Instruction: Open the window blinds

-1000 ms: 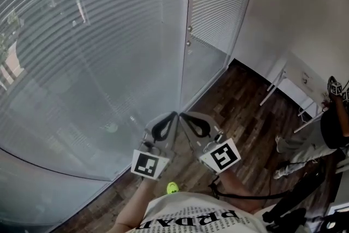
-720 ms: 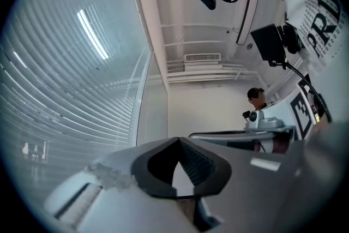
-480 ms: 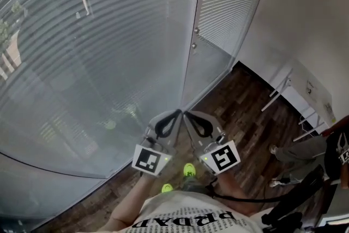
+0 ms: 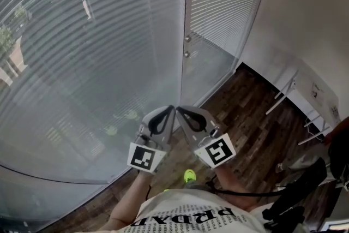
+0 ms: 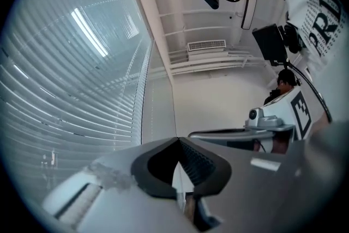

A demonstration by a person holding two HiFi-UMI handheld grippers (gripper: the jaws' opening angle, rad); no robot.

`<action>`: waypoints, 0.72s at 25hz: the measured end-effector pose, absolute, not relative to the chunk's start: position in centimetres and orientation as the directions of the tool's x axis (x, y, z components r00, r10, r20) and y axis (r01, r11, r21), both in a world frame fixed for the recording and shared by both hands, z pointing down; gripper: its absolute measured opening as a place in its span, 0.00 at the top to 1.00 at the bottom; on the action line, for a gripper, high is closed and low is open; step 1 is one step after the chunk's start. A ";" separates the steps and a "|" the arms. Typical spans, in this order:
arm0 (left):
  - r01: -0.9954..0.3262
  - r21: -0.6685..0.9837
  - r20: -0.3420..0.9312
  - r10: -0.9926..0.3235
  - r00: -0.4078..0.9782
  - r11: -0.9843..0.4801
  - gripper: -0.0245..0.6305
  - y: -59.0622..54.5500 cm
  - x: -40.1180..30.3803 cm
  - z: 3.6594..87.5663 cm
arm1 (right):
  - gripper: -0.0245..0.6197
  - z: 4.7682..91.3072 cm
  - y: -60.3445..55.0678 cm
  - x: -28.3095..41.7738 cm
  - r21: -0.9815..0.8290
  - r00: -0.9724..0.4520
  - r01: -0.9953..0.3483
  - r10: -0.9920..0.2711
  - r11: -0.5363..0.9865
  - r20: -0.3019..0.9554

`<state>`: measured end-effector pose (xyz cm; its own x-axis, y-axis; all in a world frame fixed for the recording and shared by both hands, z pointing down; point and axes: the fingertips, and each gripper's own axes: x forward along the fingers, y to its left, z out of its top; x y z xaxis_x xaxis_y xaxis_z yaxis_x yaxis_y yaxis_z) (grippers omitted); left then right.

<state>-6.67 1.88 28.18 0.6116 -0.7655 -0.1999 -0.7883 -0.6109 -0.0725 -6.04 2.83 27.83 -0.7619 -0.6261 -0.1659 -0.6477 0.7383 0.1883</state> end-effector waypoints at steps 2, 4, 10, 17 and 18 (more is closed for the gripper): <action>-0.795 -0.085 -0.206 -0.770 0.604 -0.600 0.97 0.8 -5.9 28.0 | 0.95 27.6 1.6 -5.2 0.194 -0.769 -0.639 -0.617 0.744 -0.167; -0.802 -0.086 -0.226 -0.773 0.593 -0.590 0.97 0.5 -5.3 27.8 | 0.95 27.4 1.4 -4.7 0.214 -0.778 -0.629 -0.602 0.748 -0.180; -0.837 -0.061 -0.246 -0.804 0.541 -0.544 0.97 -0.7 -4.4 28.1 | 0.95 27.9 0.0 -3.8 0.276 -0.826 -0.562 -0.548 0.780 -0.134; -0.854 -0.082 -0.210 -0.829 0.519 -0.514 0.97 -1.4 -3.2 30.1 | 0.95 29.7 -0.6 -2.6 0.248 -0.847 -0.529 -0.522 0.811 -0.099; -0.851 -0.086 -0.197 -0.829 0.524 -0.517 0.97 -1.6 -2.7 30.4 | 0.95 29.9 -0.8 -2.1 0.245 -0.847 -0.530 -0.523 0.812 -0.099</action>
<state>-2.73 -1.64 30.37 0.5236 -0.8288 -0.1971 -0.8514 -0.5174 -0.0862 -2.13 -0.81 29.88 -0.8469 -0.5225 -0.0987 -0.5296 0.8120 0.2451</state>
